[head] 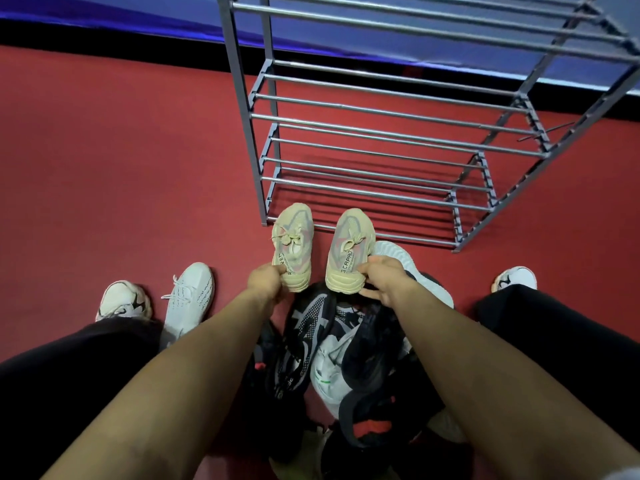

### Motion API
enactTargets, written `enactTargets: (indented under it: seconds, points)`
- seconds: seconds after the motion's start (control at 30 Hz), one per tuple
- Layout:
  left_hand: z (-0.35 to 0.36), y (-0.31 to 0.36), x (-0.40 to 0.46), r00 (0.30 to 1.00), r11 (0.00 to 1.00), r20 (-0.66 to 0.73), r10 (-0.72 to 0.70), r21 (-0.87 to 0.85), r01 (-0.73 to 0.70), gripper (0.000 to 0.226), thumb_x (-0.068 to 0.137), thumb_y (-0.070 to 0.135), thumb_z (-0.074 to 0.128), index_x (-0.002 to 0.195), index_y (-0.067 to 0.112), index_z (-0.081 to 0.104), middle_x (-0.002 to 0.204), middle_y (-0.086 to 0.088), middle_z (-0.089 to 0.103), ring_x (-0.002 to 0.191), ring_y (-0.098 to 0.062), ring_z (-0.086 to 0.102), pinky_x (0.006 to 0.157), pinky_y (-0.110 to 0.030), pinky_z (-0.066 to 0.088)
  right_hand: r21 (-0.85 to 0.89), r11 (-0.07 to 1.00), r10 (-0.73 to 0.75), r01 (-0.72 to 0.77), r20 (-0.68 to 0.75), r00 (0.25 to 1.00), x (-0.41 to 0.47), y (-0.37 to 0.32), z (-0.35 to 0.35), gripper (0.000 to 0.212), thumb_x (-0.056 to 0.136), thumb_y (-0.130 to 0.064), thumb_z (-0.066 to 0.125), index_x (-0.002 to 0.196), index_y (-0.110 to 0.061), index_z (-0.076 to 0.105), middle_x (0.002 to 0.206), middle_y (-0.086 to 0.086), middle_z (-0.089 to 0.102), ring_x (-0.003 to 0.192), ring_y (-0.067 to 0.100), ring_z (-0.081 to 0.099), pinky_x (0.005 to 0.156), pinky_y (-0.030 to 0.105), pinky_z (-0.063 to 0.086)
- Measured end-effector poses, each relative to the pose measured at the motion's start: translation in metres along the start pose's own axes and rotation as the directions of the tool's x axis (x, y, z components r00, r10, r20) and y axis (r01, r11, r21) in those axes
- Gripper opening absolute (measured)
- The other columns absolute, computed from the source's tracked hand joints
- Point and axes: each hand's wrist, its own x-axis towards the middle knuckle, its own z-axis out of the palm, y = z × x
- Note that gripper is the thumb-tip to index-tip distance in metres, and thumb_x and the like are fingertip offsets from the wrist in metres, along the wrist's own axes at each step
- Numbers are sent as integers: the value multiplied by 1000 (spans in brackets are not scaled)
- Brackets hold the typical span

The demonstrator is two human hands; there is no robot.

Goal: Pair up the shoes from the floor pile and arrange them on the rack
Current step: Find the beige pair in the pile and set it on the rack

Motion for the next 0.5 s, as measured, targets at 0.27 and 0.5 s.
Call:
enactTargets:
  seconds: [0.27, 0.5]
  points:
    - [59, 49, 102, 990, 991, 53, 132, 11, -133, 26, 94, 6, 49, 109, 20, 66, 87, -5, 69, 68, -20, 62, 61, -28, 49, 51, 997, -46, 49, -58, 997, 117, -42, 27, 31, 88, 3, 61, 113, -15, 57, 98, 3, 69, 80, 14, 66, 62, 31, 57]
    - [97, 90, 195, 984, 968, 5, 176, 179, -174, 10, 90, 10, 54, 84, 13, 62, 82, -10, 64, 61, -21, 56, 55, -27, 43, -4, 995, -100, 100, -111, 989, 212, -70, 47, 37, 83, 5, 67, 115, -10, 58, 108, 7, 71, 87, 19, 69, 66, 34, 61]
